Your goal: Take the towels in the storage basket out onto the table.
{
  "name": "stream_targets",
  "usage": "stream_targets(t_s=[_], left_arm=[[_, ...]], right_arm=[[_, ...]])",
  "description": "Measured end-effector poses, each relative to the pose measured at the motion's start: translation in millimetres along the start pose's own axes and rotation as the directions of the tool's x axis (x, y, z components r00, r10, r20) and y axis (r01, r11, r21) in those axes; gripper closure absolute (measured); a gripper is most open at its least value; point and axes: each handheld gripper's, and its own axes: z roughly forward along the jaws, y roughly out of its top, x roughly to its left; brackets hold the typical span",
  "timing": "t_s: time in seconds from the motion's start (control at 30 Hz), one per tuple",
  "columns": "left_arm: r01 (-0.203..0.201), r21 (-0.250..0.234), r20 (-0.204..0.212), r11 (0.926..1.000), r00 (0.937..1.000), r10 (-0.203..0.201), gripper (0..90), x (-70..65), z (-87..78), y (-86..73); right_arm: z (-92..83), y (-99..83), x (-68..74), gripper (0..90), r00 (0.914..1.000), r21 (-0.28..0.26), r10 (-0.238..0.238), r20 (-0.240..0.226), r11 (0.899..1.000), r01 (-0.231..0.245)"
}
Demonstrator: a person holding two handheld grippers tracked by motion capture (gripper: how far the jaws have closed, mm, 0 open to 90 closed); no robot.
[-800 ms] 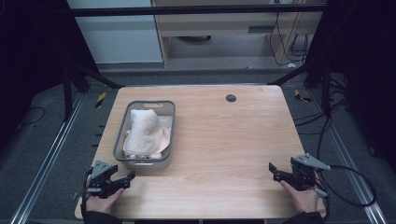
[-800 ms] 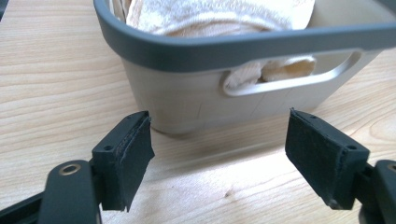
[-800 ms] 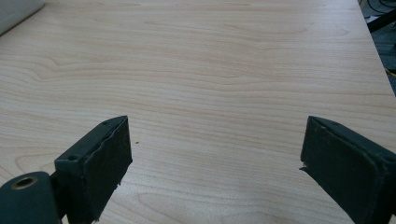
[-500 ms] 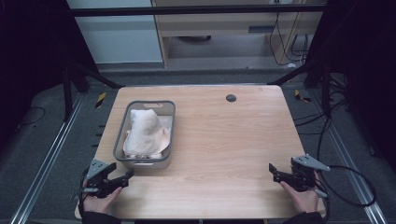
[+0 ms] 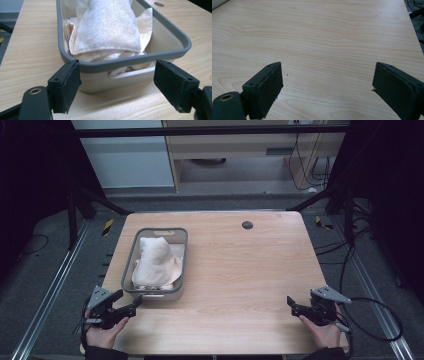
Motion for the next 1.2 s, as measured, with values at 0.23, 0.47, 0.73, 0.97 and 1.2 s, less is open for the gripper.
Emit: stream_targets(t_s=[0.23,0.47,0.73,0.97,1.2], left_arm=[[-0.006,-0.02,0.018,0.9998,0.9998,0.007,20.8,-3.8,-3.5,14.0],[-0.005,-0.033,0.028,0.9994,0.9996,0.006,20.9,-2.6,-6.9,23.9],[-0.007,-0.022,0.03,0.9997,0.9995,0.008,20.4,-0.9,-6.2,35.7],[-0.015,-0.017,0.035,0.9997,0.9993,0.015,20.2,1.7,-3.7,48.1],[-0.024,-0.009,0.044,0.9997,0.9987,0.024,19.9,0.5,1.4,63.5]], right_arm=[[0.0,-0.8,-0.6,9.4,1.0,0.004,0.001,0.003,1.0,-0.001],[0.0,-1.3,-1.2,9.4,1.0,0.006,0.003,0.008,1.0,-0.003],[-0.4,-0.8,-0.9,9.4,0.9999,0.002,-0.002,0.012,1.0,0.002],[0.0,-1.5,-1.1,9.4,0.9999,0.003,-0.007,0.009,1.0,0.007],[-0.4,-1.7,-2.0,9.4,0.9999,-0.001,-0.007,0.012,1.0,0.007]])
